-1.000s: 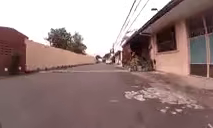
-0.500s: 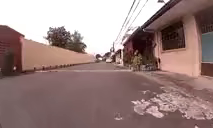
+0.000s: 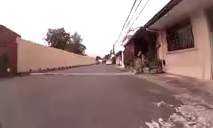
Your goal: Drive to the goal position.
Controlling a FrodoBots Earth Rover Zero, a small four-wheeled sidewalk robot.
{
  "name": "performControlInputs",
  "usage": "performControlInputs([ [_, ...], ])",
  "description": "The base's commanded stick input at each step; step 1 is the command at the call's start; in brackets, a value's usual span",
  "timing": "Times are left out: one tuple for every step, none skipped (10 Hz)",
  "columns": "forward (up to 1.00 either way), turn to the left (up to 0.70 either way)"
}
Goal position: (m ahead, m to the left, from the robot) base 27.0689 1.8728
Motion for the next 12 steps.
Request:
performControlInputs([
  [1.0, 0.0],
  [1.0, 0.0],
  [1.0, 0.0],
  [1.0, 0.0],
  [1.0, 0.0],
  [1.0, 0.0],
  [1.0, 0.0],
  [1.0, 0.0],
  [1.0, 0.0],
  [1.0, 0.0],
  [1.0, 0.0],
  [1.0, 0.0],
])
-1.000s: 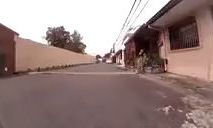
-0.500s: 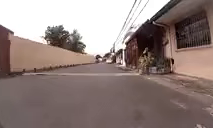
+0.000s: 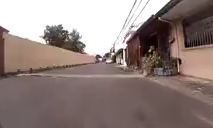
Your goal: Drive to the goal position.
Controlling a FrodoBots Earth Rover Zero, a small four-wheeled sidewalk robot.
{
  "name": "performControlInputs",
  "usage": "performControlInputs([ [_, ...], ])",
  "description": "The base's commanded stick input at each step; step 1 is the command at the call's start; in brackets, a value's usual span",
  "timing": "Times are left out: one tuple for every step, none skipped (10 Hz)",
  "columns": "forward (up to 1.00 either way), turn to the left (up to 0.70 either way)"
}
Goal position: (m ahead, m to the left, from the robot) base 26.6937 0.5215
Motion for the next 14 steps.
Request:
performControlInputs([
  [1.0, 0.0],
  [1.0, 0.0],
  [1.0, 0.0],
  [1.0, 0.0],
  [1.0, 0.0],
  [1.0, 0.0],
  [1.0, 0.0],
  [1.0, 0.0],
  [1.0, 0.0],
  [1.0, 0.0],
  [1.0, 0.0],
  [1.0, 0.0],
  [1.0, 0.0],
  [1.0, 0.0],
])
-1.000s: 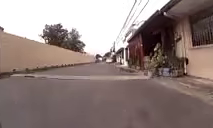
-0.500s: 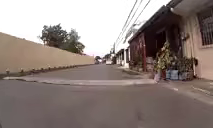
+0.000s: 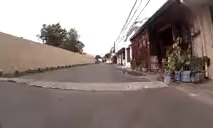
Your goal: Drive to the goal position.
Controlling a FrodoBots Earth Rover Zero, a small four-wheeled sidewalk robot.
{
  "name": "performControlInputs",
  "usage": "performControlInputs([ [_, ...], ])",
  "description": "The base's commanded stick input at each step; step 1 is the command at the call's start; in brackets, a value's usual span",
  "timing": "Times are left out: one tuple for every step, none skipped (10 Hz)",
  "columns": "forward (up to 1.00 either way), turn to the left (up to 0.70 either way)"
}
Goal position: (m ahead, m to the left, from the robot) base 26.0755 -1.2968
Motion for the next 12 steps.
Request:
performControlInputs([
  [1.0, 0.0],
  [1.0, 0.0],
  [1.0, 0.0],
  [1.0, 0.0],
  [1.0, 0.0],
  [1.0, 0.0],
  [1.0, 0.0],
  [1.0, 0.0],
  [1.0, 0.0],
  [1.0, 0.0],
  [1.0, 0.0],
  [1.0, 0.0],
])
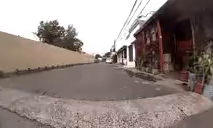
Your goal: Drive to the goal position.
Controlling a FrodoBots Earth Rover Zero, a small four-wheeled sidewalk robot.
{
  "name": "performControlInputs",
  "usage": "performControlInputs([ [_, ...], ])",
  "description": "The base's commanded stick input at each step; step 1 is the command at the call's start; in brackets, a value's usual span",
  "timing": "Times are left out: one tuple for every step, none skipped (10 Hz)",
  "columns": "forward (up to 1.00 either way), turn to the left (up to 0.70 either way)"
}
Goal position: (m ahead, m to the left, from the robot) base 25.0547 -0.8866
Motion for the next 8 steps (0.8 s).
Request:
performControlInputs([
  [1.0, 0.0],
  [1.0, 0.0],
  [1.0, 0.0],
  [1.0, 0.0],
  [1.0, 0.0],
  [1.0, 0.0],
  [1.0, 0.0],
  [1.0, 0.0],
])
